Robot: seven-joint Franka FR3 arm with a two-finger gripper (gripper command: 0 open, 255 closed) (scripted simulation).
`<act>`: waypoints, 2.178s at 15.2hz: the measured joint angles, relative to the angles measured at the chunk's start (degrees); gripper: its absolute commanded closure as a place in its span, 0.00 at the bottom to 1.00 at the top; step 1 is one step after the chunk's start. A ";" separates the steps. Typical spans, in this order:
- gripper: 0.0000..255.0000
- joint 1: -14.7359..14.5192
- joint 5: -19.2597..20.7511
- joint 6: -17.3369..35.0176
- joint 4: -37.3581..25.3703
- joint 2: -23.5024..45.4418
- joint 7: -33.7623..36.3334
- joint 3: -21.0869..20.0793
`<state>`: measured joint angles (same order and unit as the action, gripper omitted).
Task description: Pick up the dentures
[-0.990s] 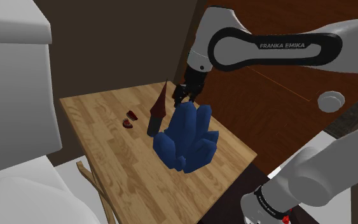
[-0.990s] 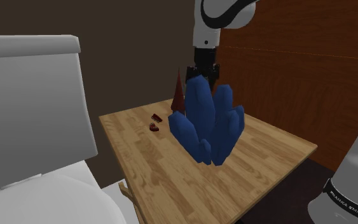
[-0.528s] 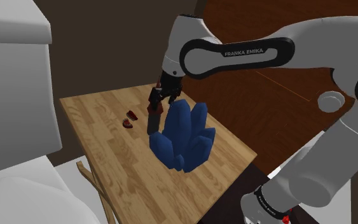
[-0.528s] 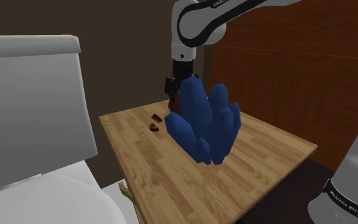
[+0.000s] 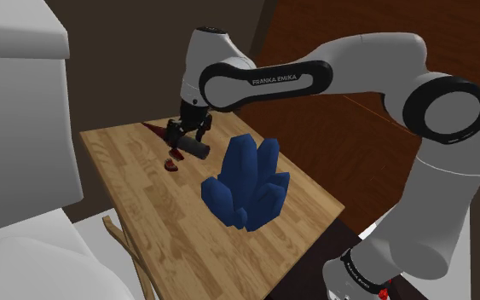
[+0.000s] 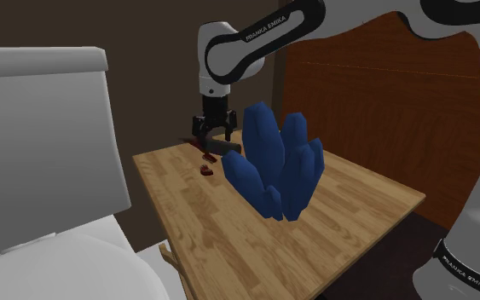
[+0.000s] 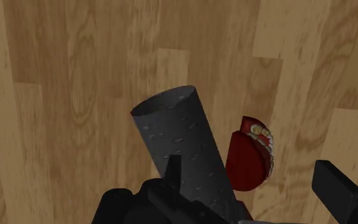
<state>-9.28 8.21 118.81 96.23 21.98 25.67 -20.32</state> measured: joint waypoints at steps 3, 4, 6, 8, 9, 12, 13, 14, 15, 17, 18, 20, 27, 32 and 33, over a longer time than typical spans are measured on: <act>0.00 -1.62 1.70 0.22 -4.40 4.56 1.28 0.42; 0.00 -1.79 1.91 0.49 -4.71 5.14 1.42 0.51; 0.00 -1.94 2.26 1.50 -4.61 6.06 1.59 0.69; 0.00 -2.07 2.59 2.79 -4.08 6.85 1.81 0.87; 0.00 -2.16 2.79 3.50 -3.85 7.35 1.95 0.98; 1.00 -2.12 2.91 4.20 -3.35 7.54 1.99 1.06; 1.00 -2.10 2.93 4.26 -3.34 7.53 1.99 1.08; 1.00 -2.11 2.93 4.28 -3.34 7.58 2.00 1.08; 1.00 -2.12 2.94 4.30 -3.33 7.59 2.00 1.08; 1.00 -2.11 2.94 4.31 -3.32 7.58 2.00 1.09; 1.00 -2.11 2.94 4.30 -3.32 7.58 1.99 1.09; 1.00 -2.10 2.93 4.31 -3.32 7.57 1.99 1.09; 1.00 -1.93 2.23 1.35 -4.68 5.93 1.59 0.67; 1.00 -1.83 1.65 -1.99 -6.93 4.76 1.12 0.38; 1.00 -1.83 1.56 -2.45 -7.13 4.49 1.11 0.32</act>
<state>-11.12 9.77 116.36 89.10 26.47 26.78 -20.00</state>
